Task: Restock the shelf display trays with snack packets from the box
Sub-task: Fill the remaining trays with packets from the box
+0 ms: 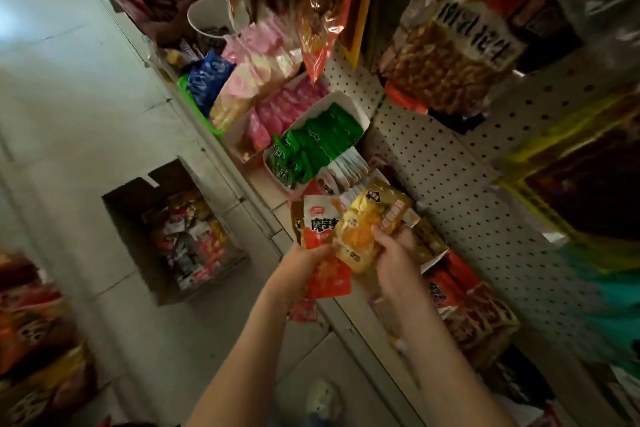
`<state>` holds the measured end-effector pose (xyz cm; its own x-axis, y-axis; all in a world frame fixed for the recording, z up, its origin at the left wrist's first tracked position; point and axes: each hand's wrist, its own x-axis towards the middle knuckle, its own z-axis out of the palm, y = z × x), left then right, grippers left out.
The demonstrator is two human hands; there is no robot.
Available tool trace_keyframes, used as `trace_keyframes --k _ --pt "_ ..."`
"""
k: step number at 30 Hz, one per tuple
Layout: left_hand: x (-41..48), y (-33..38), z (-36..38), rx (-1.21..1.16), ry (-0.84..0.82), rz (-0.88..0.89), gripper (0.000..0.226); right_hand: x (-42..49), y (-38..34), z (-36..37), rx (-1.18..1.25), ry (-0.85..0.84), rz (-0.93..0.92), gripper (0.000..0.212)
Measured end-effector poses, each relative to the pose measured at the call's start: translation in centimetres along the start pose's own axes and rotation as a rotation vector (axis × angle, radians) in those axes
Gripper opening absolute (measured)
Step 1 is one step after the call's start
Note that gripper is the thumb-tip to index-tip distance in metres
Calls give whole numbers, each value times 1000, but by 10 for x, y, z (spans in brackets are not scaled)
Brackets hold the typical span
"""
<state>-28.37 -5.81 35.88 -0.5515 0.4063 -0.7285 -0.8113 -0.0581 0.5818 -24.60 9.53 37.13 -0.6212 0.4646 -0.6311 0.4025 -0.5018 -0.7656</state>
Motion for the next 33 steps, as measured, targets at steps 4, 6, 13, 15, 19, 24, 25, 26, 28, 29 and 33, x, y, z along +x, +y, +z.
trace_keyframes --k 4,6,13,15,19,24,25,26,28,29,33 --pt "18 -14 -3 195 -43 -4 27 20 -12 -35 -272 46 -37 54" --pt "30 -22 -4 239 -49 -3 32 27 -14 -52 -386 145 -64 37" --pt "52 -48 4 120 3 37 33 39 1 -81 -703 329 -144 62" --pt "54 -56 10 56 7 30 35 41 14 -81 -786 317 -163 45" --pt "56 -67 18 -21 40 7 37 45 26 -80 -831 348 -242 31" --pt "56 -81 18 -6 41 -30 28 48 37 -96 -925 446 -298 32" --pt "56 -83 18 -3 41 -35 26 49 40 -98 -933 446 -305 31" --pt "57 -85 17 -6 38 -42 24 51 42 -100 -933 450 -312 31" --pt "57 -87 16 -26 36 -54 26 53 41 -97 -885 445 -323 27" --pt "56 -87 15 -36 33 -56 27 54 40 -94 -847 450 -331 26" --pt "55 -90 9 -81 0 -53 37 59 41 -88 -756 486 -352 24"
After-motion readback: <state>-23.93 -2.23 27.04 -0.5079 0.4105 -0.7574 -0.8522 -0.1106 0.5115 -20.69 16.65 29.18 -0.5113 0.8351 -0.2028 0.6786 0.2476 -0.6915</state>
